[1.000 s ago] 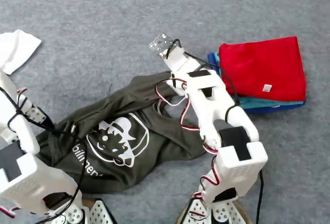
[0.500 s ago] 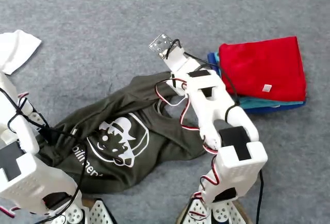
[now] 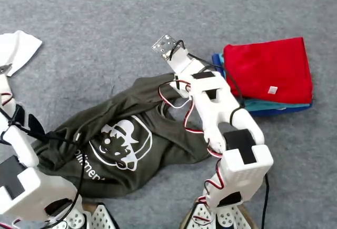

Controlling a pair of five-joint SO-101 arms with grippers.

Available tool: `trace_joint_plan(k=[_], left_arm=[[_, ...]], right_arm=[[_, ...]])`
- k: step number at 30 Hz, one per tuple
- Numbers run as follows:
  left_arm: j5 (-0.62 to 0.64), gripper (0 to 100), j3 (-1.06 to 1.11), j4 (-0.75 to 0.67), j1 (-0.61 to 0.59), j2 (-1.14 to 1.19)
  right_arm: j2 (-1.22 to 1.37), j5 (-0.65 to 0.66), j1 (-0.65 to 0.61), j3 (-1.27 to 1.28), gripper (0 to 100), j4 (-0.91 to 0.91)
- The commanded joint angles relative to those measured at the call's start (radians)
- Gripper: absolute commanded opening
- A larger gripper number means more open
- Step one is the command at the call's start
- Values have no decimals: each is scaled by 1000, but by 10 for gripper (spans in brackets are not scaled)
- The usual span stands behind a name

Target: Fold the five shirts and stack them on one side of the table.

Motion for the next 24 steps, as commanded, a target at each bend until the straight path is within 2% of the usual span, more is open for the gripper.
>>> trace_joint_plan(k=[1, 5, 8, 12, 15, 24], left_arm=[[-44, 190, 41, 17, -5, -41], [-186, 188, 172, 17, -5, -50], [-224, 170, 227, 17, 37, -51], [-230, 143, 245, 14, 130, -44], [-186, 143, 236, -25, 175, -42], [-143, 160, 399, -140, 192, -42]], right_arm=[[-4, 9, -5, -48, 2, 9], [-4, 9, -5, -48, 2, 9], [-4, 9, -5, -48, 2, 9], [-4, 9, -5, -48, 2, 9], [-4, 9, -5, -48, 2, 9], [-4, 9, -5, -48, 2, 9]])
